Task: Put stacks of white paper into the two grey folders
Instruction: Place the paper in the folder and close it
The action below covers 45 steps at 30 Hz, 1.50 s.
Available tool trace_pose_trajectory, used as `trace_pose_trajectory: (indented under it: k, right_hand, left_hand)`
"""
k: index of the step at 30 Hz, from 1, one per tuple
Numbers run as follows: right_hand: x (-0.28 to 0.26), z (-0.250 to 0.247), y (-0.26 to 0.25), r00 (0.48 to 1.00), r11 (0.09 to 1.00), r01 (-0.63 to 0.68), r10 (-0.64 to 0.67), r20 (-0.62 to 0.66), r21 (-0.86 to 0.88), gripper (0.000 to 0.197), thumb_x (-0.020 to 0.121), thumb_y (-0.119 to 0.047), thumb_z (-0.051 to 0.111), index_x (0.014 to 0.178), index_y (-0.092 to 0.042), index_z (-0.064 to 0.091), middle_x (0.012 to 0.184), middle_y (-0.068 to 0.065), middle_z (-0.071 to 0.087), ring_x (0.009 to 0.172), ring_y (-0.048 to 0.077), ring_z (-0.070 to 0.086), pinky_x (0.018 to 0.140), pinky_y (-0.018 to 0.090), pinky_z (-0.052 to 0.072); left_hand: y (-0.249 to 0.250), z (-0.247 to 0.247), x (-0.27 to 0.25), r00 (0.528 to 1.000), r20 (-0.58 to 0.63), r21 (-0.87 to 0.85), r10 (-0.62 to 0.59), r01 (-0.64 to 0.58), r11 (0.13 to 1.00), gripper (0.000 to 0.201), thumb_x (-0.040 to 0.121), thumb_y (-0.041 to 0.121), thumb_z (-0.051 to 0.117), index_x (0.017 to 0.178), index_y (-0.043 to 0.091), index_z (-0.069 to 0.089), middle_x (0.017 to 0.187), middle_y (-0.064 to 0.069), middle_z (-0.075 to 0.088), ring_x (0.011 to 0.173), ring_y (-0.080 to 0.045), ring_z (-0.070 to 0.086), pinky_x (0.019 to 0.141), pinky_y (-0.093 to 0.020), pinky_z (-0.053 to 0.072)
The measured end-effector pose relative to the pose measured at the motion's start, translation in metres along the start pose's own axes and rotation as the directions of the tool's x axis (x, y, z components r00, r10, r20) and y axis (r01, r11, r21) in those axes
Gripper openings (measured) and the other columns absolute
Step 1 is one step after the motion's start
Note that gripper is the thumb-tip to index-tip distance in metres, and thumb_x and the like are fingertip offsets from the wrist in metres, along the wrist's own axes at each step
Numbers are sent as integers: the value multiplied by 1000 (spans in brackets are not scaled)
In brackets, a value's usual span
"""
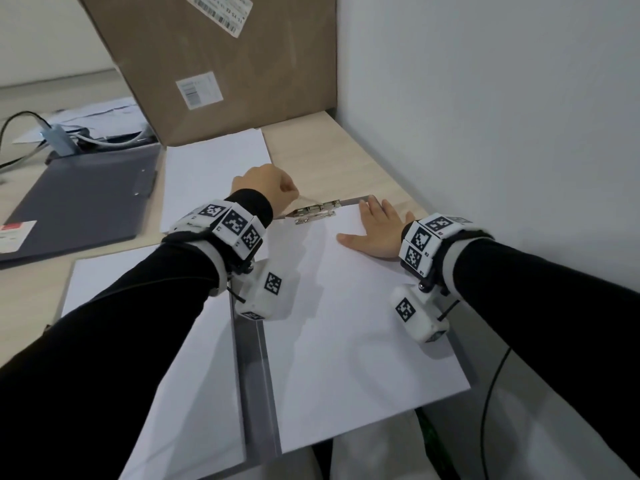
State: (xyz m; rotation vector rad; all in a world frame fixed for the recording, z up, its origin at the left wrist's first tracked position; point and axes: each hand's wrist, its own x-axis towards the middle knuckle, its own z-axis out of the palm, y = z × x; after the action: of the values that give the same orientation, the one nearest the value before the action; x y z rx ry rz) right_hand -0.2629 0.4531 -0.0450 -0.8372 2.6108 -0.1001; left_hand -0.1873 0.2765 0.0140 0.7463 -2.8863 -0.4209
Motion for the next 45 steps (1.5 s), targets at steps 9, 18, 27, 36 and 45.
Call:
trace_pose_trajectory:
  k: [9, 18, 27, 36, 45]
  right_hand:
    - [-1, 0, 0, 1000, 1000, -3, 3, 6, 8, 93, 87, -70, 29, 153, -16, -8, 160, -2, -17, 149, 21, -12, 116, 51, 0]
    - [-3, -3, -1, 999, 1000, -6, 6, 34, 21, 93, 87, -71, 28, 152, -17, -10, 160, -2, -19, 148, 20, -14, 117, 51, -2]
    - [-9, -9, -4, 998, 997, -29, 25, 51, 71, 83, 93, -63, 24, 153, -15, -8, 160, -1, -17, 148, 20, -13, 118, 39, -2]
    - [-19, -19, 1, 994, 920, 10, 32, -100, 391, 61, 101, -40, 26, 153, -22, 2, 162, -1, 3, 149, 26, -7, 119, 41, 3]
    - [-82, -8, 28, 893, 851, -36, 263, -366, 523, 17, 88, -17, 49, 95, -10, 63, 94, 6, 62, 96, 26, 58, 84, 30, 44]
  left_hand:
    - [-4, 16, -5, 949, 315, 467, -18, -138, 873, 31, 90, 14, 37, 109, 11, 61, 94, -5, 59, 87, -28, 55, 76, -32, 42]
    - [-6, 24, -7, 929, 360, 445, -86, -90, 891, 37, 98, 19, 28, 123, 7, 54, 116, -12, 59, 106, -30, 56, 92, -38, 43]
    - [-9, 16, -20, 893, 445, 389, -62, -131, 912, 50, 100, 7, 21, 150, 4, 12, 156, -13, 23, 138, -30, 36, 112, -34, 28]
    - [-7, -6, -53, 920, 378, 144, -103, 52, 988, 57, 99, 3, 27, 152, 16, 10, 154, -15, 27, 138, -31, 35, 108, -33, 32]
    - [-9, -2, -127, 907, 420, 91, -18, -23, 996, 52, 98, 14, 34, 149, 20, 25, 158, -1, 21, 146, -20, 20, 117, -28, 18]
